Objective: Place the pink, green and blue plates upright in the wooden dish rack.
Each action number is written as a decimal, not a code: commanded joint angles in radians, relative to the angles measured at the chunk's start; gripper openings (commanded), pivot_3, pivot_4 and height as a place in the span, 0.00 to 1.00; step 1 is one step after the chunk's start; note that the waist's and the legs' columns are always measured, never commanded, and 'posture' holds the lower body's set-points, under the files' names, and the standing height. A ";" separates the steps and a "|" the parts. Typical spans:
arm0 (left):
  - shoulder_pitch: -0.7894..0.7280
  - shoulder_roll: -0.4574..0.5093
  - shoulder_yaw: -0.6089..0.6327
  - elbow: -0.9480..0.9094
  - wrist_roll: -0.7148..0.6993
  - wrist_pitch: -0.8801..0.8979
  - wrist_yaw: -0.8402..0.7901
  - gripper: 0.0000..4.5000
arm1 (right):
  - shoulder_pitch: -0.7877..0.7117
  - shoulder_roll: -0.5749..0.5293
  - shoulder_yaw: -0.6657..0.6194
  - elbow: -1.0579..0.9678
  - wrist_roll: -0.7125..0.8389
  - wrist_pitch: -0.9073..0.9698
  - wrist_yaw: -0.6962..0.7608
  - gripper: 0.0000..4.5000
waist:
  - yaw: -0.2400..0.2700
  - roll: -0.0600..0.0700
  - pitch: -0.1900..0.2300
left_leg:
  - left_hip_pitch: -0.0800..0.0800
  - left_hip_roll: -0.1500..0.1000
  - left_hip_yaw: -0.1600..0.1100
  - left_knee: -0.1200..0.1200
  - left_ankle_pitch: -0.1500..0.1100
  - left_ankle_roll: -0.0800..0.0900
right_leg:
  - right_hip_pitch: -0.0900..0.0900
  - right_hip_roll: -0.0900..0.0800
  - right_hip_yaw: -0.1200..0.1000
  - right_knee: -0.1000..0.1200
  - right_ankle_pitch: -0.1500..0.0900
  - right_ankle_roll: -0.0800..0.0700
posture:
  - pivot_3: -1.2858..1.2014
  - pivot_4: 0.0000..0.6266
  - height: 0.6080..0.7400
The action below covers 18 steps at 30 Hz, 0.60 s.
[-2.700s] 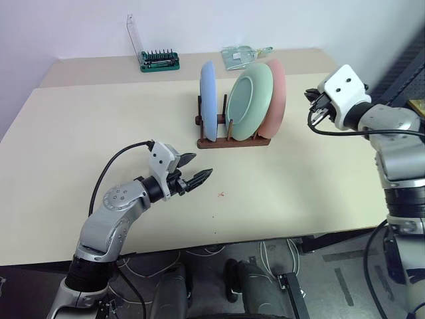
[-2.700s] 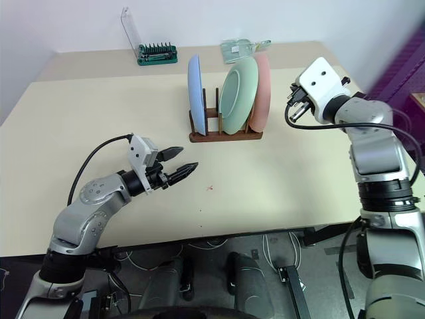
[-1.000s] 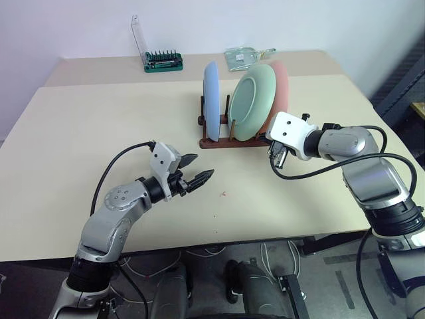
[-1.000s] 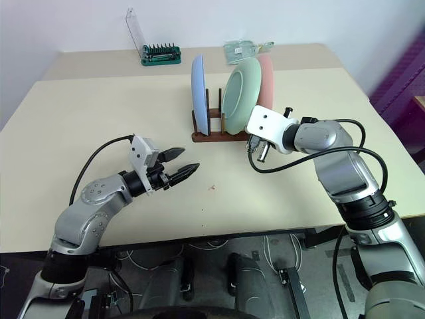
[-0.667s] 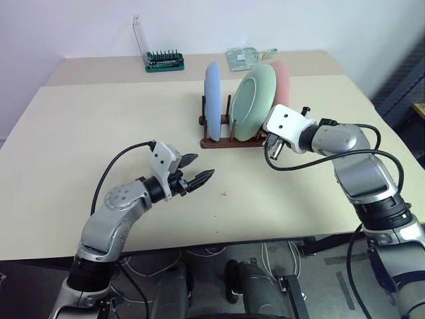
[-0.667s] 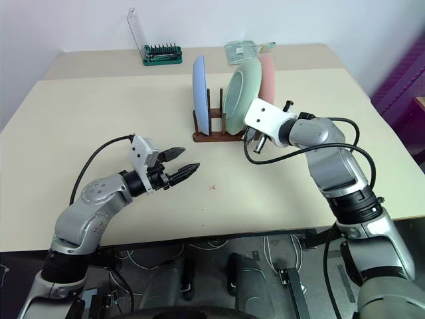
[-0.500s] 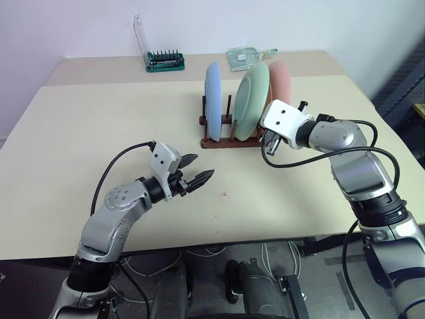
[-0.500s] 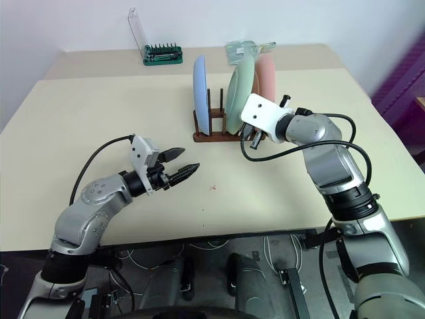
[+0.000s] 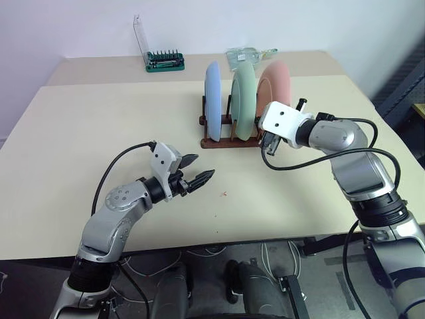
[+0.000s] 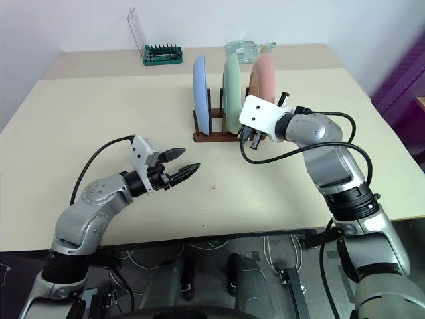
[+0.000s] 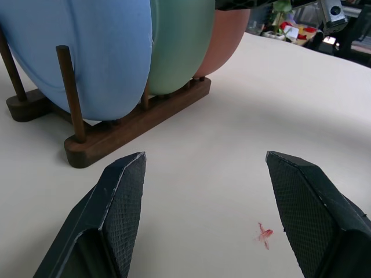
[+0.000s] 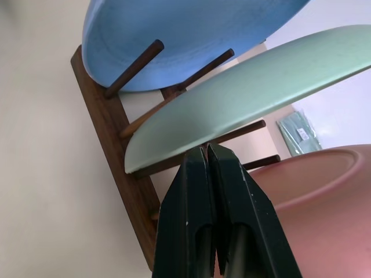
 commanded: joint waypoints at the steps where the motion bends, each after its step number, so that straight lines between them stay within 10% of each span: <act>1: -0.003 0.025 0.018 -0.039 -0.001 -0.019 -0.015 0.76 | 0.026 -0.073 -0.154 -0.107 0.125 0.003 0.088 0.01 | 0.003 0.000 0.000 | 0.000 0.000 0.000 0.000 0.000 0.000 | 0.000 0.000 0.000 0.000 0.000 0.000 | 0.52 0.24 0.92; 11: 0.037 0.139 0.140 0.063 0.017 -0.073 -0.049 0.76 | 0.301 -0.129 -0.479 -0.149 0.438 0.179 0.185 0.01 | 0.000 0.000 0.000 | 0.005 0.000 -0.001 -0.001 0.000 0.000 | 0.005 0.000 -0.001 -0.002 -0.002 -0.003 | 0.52 0.24 0.92; 18: 0.096 0.208 0.222 0.133 0.038 -0.126 -0.060 0.76 | 0.386 -0.078 -0.481 0.002 0.446 0.065 0.152 0.01 | -0.001 0.000 0.000 | 0.007 0.001 -0.001 -0.002 0.000 0.000 | 0.006 0.000 0.000 -0.002 -0.002 -0.003 | 0.52 0.24 0.92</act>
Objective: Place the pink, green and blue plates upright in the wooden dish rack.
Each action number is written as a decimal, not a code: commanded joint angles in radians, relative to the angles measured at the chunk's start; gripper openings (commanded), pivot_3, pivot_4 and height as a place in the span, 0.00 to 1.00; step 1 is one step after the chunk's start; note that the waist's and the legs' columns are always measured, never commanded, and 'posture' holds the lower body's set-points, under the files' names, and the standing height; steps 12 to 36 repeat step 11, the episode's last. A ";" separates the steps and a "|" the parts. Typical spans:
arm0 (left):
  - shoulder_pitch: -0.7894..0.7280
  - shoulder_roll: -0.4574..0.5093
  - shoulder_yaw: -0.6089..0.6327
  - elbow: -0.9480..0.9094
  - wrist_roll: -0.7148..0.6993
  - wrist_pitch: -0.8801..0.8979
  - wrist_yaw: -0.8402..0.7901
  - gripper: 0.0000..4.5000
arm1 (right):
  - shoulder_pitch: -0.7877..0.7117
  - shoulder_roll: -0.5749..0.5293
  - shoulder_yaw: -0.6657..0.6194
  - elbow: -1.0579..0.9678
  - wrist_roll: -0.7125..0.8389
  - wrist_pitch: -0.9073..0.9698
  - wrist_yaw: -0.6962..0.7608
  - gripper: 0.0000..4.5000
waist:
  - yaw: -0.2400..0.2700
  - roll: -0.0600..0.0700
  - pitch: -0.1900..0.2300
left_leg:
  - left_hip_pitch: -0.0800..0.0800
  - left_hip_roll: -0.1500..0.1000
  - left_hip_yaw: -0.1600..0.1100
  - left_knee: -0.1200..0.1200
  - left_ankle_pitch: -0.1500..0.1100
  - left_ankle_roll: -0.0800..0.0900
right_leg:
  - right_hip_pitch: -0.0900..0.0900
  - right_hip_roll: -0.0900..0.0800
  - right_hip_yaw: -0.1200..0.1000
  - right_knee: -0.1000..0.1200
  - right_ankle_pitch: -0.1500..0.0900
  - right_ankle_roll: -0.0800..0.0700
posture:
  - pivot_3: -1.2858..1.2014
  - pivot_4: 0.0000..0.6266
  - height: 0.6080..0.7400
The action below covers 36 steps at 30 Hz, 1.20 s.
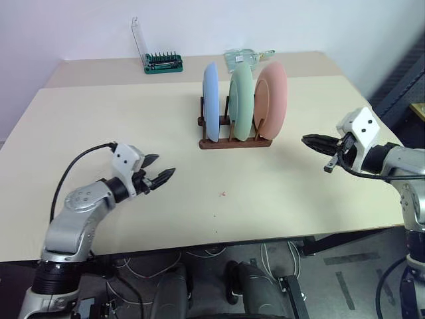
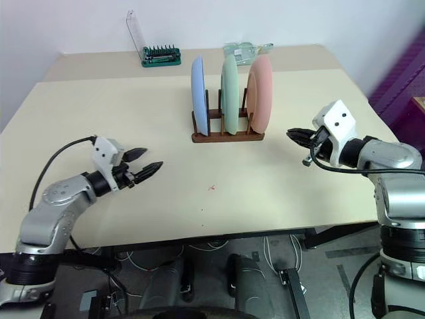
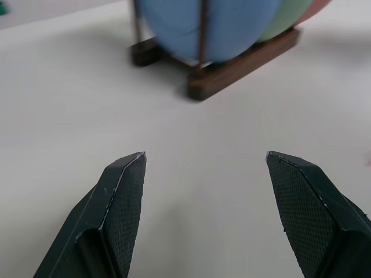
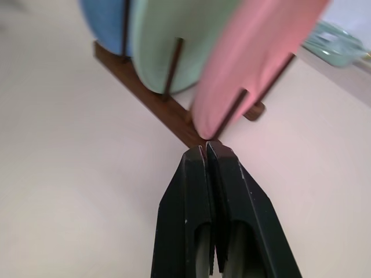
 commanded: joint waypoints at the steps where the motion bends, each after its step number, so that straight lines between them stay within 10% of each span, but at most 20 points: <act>1: 0.015 0.016 0.044 0.005 0.016 -0.039 -0.003 0.76 | 0.010 0.023 0.000 0.064 0.001 -0.083 -0.016 0.01 | 0.001 0.000 0.000 | 0.000 0.000 0.000 0.000 0.000 0.000 | 0.000 0.000 0.000 0.000 0.000 0.000 | 0.52 0.24 0.92; 36: 0.046 -0.031 0.034 0.020 0.049 -0.070 0.040 0.76 | 0.017 0.071 0.057 0.144 -0.023 -0.173 -0.073 0.01 | 0.001 0.000 0.000 | 0.000 0.000 0.000 0.000 0.000 0.000 | 0.000 0.000 0.000 0.000 0.000 0.000 | 0.52 0.24 0.92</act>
